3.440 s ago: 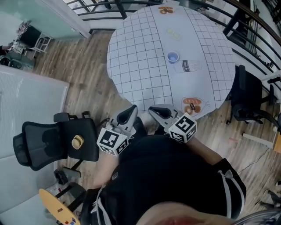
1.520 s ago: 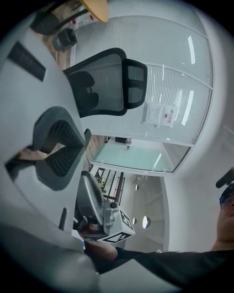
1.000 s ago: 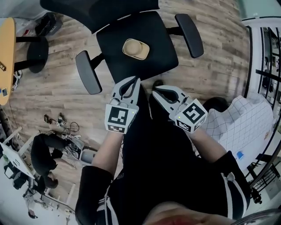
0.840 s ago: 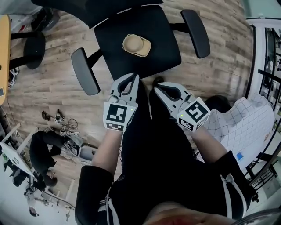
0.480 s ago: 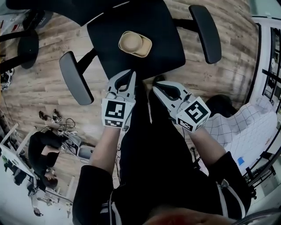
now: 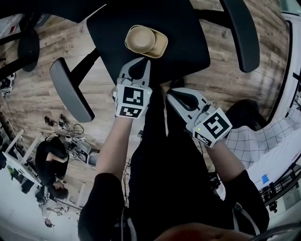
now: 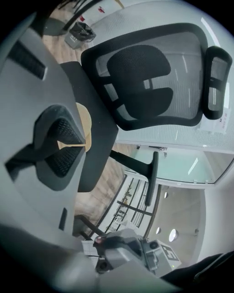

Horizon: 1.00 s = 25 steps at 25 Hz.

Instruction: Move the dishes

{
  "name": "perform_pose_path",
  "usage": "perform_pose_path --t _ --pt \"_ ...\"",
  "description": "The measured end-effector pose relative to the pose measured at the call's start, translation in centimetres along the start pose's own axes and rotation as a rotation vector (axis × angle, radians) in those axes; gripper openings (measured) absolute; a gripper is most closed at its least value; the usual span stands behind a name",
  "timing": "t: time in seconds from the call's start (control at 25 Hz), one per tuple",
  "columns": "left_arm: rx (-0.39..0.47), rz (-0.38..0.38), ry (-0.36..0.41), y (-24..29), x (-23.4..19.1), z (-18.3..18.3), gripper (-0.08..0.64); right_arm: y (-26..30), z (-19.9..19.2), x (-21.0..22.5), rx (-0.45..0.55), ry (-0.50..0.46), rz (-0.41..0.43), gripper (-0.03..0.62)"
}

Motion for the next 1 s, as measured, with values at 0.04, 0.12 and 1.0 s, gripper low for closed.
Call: perform_pose_path --t 0.04,0.12,1.0 --pt "-0.017 0.005 0.008 0.8 -0.2 -0.4 0.006 0.1 -0.5 0.2 -0.002 0.010 -0.002 0.021" --pt "-0.056 0.017 0.027 2.4 -0.7 -1.1 0.022 0.3 -1.4 0.7 -0.001 0.029 -0.005 0.021" --pt "-0.395 0.055 0.325 11.0 -2.1 -2.1 0.104 0.5 -5.5 1.8 0.022 0.130 -0.013 0.021"
Point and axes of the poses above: the fingertips, and each gripper's own axes: y forward along the fingers, x to its right, z out of its top, the point moved 7 cm from there along -y, backward along the fingers, and after that the axes turned 11 degrees about -x, right-handed, at the moved point
